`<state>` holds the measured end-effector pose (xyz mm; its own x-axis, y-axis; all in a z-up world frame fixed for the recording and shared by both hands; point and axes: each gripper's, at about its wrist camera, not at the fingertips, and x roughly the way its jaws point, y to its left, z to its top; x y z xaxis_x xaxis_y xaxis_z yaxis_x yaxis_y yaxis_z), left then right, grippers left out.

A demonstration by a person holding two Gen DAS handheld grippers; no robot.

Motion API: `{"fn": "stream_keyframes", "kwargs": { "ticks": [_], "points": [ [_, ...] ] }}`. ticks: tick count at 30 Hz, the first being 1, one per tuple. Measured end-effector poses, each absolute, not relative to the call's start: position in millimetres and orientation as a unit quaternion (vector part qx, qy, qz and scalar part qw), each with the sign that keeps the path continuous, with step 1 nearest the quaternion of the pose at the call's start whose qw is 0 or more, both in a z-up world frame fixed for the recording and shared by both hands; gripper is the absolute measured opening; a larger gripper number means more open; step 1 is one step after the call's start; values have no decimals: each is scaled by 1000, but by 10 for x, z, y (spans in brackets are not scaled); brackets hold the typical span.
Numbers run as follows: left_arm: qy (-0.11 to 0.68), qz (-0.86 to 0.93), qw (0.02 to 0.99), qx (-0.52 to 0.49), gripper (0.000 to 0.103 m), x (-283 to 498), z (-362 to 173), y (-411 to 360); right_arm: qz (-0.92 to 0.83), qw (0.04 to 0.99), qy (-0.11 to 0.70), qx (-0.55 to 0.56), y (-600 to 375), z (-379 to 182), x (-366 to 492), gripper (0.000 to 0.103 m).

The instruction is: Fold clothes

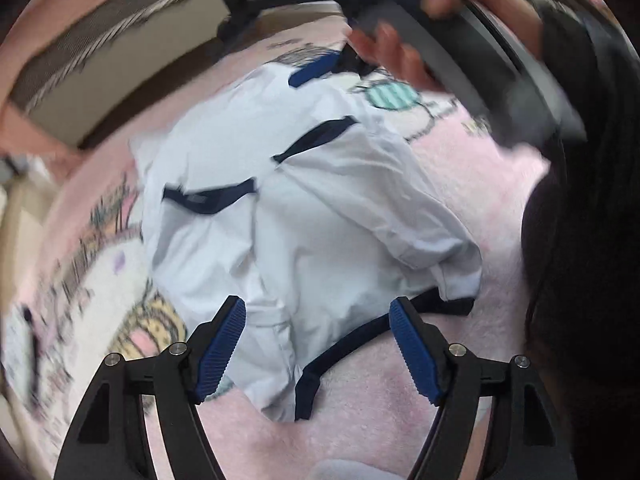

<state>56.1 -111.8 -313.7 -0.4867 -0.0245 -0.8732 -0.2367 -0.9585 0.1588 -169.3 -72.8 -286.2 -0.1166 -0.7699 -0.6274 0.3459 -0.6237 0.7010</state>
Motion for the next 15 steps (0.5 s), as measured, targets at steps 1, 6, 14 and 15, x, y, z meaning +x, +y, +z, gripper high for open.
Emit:
{"fn": "stream_keyframes", "kwargs": {
  "ticks": [1,6,14,15],
  "points": [
    [150,852,66,-497,74,570,-3151,-1047,-729,374,-199,538,-635,-2829,-1735,80],
    [252,842,103,-466,74,623,-3302,-579,-733,324,-237,548,-170,-2879,-1951,85],
    [375,810,156,-423,75,698,-3555,49,-723,255,-298,569,450,-3284,-2298,103],
    [380,806,153,-426,75,682,-3588,63,-719,250,-316,566,525,-3334,-2328,103]
  ]
}}
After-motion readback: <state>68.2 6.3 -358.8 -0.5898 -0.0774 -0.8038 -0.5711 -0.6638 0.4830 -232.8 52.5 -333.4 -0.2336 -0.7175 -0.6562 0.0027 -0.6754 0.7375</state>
